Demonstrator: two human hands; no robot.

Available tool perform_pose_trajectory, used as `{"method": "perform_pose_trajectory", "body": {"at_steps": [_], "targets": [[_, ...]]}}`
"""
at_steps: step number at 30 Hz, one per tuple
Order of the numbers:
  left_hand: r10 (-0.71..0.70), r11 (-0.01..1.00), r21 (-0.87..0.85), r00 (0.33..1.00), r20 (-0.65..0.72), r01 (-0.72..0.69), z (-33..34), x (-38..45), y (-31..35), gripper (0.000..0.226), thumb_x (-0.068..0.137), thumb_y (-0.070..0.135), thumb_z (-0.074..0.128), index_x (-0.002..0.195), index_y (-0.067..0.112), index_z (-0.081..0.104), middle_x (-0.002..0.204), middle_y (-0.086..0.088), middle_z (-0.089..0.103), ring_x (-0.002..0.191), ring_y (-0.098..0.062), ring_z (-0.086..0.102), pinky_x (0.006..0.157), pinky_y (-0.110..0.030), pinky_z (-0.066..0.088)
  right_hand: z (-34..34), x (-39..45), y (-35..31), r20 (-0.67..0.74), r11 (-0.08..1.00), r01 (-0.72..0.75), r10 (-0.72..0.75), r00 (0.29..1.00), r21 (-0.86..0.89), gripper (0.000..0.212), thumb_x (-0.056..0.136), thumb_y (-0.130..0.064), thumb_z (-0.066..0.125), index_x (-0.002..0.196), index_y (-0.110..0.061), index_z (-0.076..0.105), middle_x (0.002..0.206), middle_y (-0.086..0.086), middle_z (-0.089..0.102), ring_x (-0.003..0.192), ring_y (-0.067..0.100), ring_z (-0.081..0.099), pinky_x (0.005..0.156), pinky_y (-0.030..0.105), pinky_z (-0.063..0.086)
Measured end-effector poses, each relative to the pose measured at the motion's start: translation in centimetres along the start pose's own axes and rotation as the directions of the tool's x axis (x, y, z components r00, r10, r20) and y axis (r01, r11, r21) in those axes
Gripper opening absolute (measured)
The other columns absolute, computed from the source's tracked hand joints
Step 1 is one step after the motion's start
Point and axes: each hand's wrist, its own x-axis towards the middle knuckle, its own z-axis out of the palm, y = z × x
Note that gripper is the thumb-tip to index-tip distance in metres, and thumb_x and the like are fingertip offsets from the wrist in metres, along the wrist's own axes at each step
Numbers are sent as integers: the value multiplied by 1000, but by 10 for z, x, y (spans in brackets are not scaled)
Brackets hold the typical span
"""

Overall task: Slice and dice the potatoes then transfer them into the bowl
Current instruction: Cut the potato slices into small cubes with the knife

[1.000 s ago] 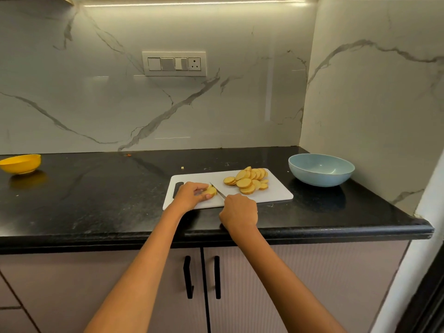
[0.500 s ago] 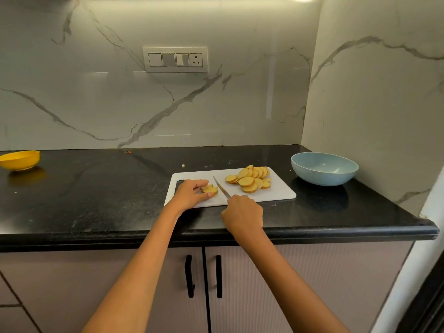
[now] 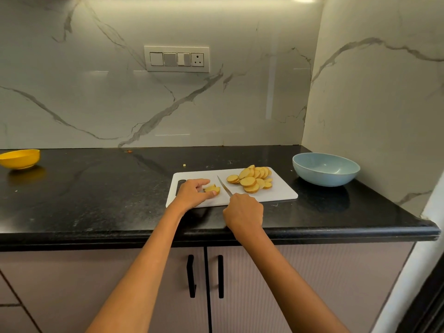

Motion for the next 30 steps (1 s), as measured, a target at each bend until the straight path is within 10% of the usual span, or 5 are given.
{"method": "perform_pose_trajectory", "body": {"at_steps": [12, 30], "targets": [[1, 945, 327, 1000, -2, 0, 1, 15, 3, 44, 99, 37, 33, 116, 9, 62, 122, -12, 59, 113, -26, 52, 98, -37, 39, 3, 17, 7, -10, 999, 36, -36, 999, -8, 24, 96, -17, 43, 113, -10, 58, 110, 7, 61, 98, 20, 60, 71, 26, 41], [55, 988, 142, 997, 59, -63, -7, 7, -6, 55, 79, 16, 72, 130, 8, 52, 133, -8, 54, 120, -19, 52, 107, -37, 39, 4, 2, 8, -11, 994, 74, -75, 997, -84, 25, 97, -16, 42, 117, -8, 55, 113, 7, 59, 102, 22, 59, 69, 26, 37]]}}
